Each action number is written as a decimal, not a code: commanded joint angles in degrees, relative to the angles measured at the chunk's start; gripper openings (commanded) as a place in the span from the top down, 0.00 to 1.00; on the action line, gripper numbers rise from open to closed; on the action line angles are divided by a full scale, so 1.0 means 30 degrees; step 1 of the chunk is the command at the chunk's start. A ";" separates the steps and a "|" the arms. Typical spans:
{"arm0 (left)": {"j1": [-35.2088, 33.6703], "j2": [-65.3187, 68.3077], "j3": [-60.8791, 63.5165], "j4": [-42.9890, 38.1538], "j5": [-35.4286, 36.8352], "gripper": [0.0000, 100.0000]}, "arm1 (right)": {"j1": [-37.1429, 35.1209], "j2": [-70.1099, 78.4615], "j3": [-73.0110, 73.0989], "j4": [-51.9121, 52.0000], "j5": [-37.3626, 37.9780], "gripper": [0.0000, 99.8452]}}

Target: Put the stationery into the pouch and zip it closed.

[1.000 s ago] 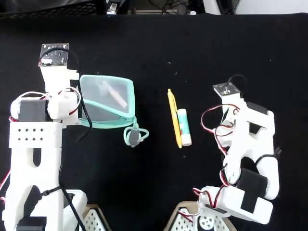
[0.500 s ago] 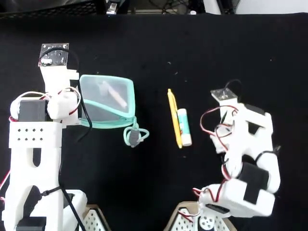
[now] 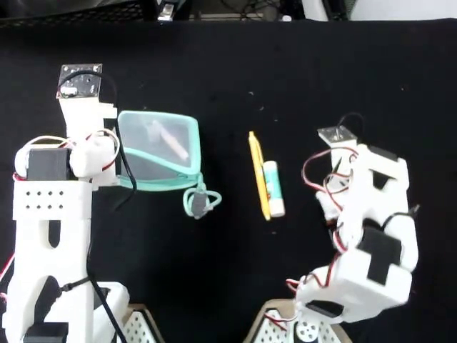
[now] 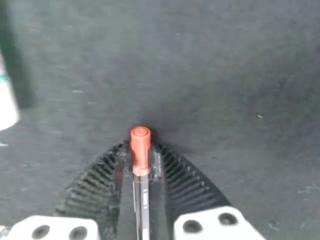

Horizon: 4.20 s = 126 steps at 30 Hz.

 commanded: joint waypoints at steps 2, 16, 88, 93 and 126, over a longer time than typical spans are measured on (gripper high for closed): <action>-0.0073 0.0029 -0.0044 -0.0293 -0.0176 0.97 | 0.0088 -0.6198 0.0278 0.2286 0.0117 0.99; -0.0073 0.0029 -0.0015 -0.0322 -0.0176 0.97 | -0.8821 -2.2051 -0.2652 0.4132 -0.9172 0.99; -0.0073 0.0029 0.0103 -0.0322 -0.0176 0.97 | -2.3238 -2.5919 1.0623 -1.4242 -0.6330 0.99; -0.0073 0.0029 0.0103 -0.0352 -0.0176 0.97 | -2.3267 -2.6125 1.1824 -1.3773 -0.5890 0.99; -0.0103 -0.0059 -0.0103 -0.0352 -0.0176 0.97 | -1.1780 -2.0791 0.6432 -0.9875 -1.3158 0.89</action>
